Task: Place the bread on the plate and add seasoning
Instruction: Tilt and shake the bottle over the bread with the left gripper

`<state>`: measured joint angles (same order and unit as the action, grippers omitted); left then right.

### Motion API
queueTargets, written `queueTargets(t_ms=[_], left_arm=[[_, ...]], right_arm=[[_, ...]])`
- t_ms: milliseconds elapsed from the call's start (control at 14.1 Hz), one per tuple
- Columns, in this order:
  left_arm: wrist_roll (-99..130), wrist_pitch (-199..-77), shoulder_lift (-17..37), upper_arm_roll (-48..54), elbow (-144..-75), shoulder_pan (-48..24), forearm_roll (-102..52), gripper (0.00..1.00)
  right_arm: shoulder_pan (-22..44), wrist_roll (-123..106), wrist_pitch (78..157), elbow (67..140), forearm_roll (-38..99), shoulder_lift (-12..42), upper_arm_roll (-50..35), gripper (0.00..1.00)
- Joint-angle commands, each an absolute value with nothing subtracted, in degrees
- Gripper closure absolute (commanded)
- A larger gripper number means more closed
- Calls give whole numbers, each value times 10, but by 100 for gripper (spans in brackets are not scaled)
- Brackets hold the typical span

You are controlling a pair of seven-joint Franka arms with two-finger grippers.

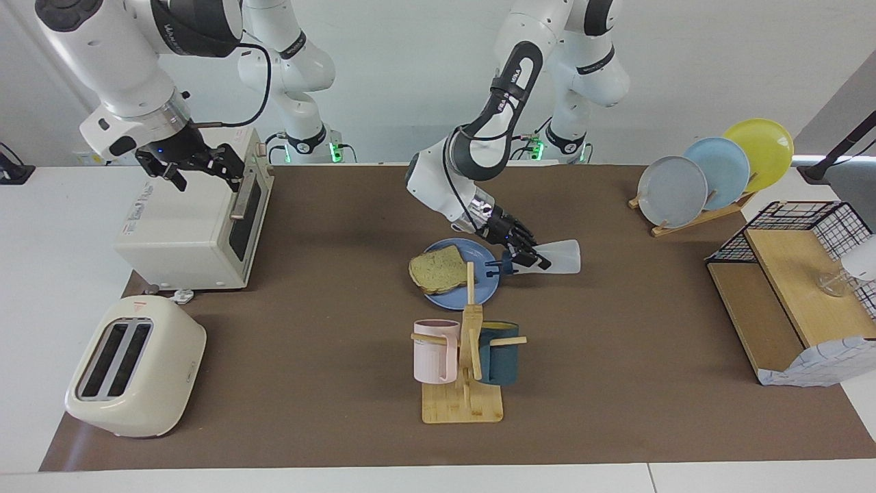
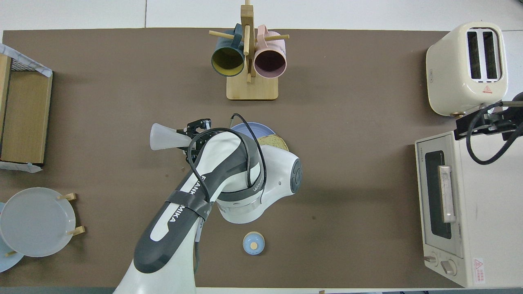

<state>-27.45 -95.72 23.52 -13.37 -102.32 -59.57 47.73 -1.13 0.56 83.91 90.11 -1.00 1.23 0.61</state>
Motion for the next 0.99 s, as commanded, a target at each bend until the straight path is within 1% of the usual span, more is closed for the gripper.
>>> queueTargets(t_ms=[0,142,497,568,781,923], left_arm=[[-253,-959,236,-140,-1020,-608,449,100],[-188,-967,235,-139,-1020,-600,447,100],[-152,-981,227,-140,-1020,-574,443,100],[-154,-983,215,-140,-1020,-561,432,100],[-177,-1013,148,-138,-1026,-502,402,100],[-190,-1017,126,-140,-1025,-480,357,100]], right_arm=[[-18,-11,845,908,-5,5,4,0],[-18,-11,845,908,-5,5,4,0],[-18,-11,845,908,-5,5,4,0],[-18,-11,845,908,-5,5,4,0],[-18,-11,845,908,-5,5,4,0],[-18,-11,845,908,-5,5,4,0]])
